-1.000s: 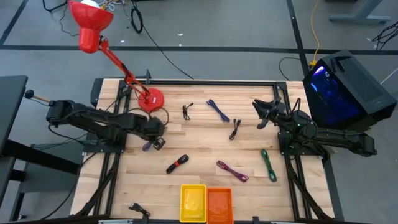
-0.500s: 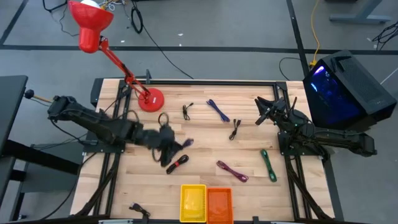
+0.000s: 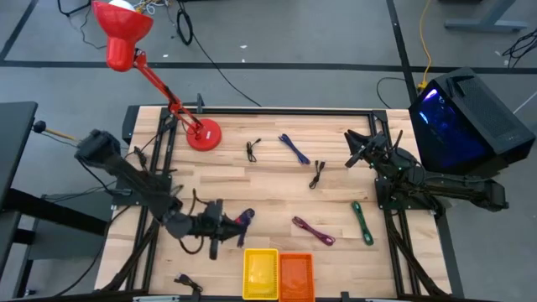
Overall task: Pick & Place USB Port
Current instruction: Put the bottom blue charger cable into the yellow bin
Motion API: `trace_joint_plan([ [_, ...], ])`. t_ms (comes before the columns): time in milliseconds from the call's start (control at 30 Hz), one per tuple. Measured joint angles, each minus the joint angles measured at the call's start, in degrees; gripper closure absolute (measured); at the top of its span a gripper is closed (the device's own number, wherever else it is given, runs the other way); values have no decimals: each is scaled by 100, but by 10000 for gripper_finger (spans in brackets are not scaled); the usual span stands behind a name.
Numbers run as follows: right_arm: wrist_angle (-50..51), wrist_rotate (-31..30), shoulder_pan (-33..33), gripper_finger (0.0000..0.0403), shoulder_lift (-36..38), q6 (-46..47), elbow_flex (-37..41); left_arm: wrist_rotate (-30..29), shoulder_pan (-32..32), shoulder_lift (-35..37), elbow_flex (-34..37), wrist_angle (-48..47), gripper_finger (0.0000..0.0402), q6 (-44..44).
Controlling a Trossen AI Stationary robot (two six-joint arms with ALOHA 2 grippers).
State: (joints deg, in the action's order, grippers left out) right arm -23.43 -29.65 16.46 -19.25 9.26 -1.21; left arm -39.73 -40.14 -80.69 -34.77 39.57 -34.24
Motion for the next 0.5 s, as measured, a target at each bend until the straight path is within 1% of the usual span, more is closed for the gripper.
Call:
trace_joint_plan([
  [133,57,2,-2,316,0,81,0,69,-37,-803,-17,1559,377,30],
  [200,121,2,-2,316,0,81,0,-1,-43,-1247,-31,2007,377,-128],
  [267,183,2,-2,316,-2,79,0,-111,-63,-1636,-205,2189,377,-294],
  [367,296,4,-2,316,0,81,0,-276,-95,-2100,-649,2260,377,-420],
  [500,581,7,1,316,-2,78,0,-254,-158,-2616,-1348,2173,377,-365],
])
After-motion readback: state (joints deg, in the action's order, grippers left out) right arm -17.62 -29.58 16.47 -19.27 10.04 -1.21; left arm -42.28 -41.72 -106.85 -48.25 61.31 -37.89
